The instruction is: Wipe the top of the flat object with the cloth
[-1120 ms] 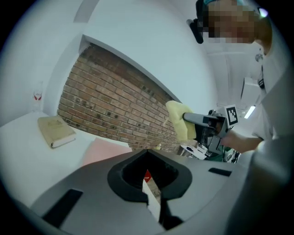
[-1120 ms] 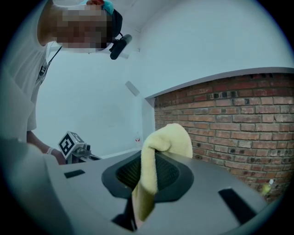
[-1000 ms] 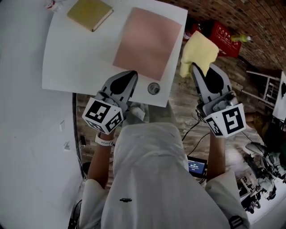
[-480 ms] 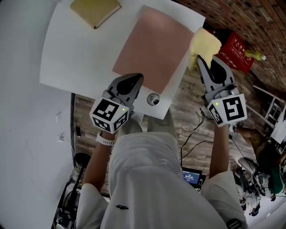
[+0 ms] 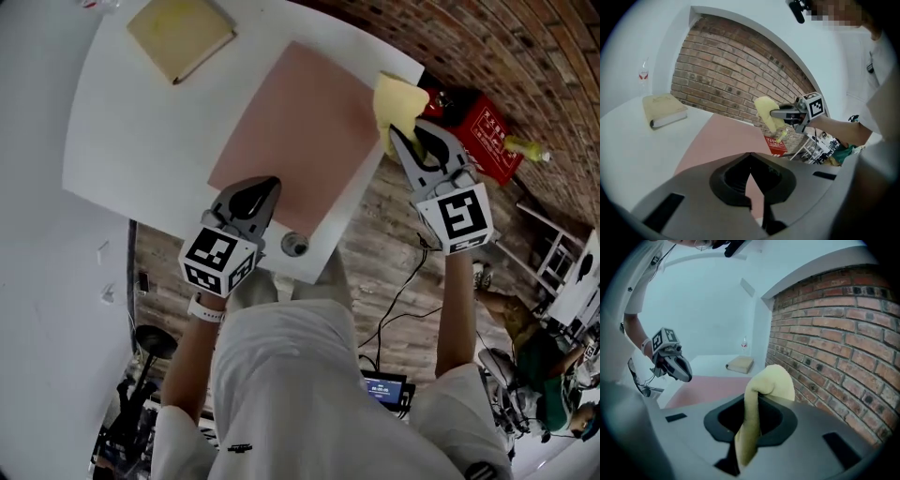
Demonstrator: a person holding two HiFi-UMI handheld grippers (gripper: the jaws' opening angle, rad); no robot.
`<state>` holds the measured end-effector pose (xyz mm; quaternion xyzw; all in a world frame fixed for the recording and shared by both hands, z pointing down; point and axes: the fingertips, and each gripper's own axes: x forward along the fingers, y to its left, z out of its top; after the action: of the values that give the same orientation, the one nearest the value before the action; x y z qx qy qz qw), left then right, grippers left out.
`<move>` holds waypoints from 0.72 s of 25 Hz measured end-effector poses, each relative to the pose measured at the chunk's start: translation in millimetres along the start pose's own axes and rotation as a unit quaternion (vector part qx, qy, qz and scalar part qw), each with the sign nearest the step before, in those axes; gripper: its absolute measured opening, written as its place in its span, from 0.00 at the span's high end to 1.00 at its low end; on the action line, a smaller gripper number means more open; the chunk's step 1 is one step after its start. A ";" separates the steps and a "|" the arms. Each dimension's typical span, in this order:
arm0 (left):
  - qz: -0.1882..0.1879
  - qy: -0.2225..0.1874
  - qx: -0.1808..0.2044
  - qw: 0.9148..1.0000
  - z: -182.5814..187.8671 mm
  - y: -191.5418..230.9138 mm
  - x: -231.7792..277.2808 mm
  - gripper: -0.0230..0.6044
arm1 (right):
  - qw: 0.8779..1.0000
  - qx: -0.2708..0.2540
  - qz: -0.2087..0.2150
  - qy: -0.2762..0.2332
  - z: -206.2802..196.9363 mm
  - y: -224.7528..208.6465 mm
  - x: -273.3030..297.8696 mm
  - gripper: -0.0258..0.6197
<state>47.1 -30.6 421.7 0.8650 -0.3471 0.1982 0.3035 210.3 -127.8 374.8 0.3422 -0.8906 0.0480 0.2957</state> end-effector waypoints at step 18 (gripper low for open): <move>0.058 0.045 0.024 0.997 -35.4 34.9 15.6 0.94 | 0.980 -0.157 0.035 0.118 -67.6 -17.8 71.2 0.87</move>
<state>27.9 -34.7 470.0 0.8405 -0.3781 0.2623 0.2859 212.9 -163.3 468.1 0.2522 -0.8575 -0.0421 0.4465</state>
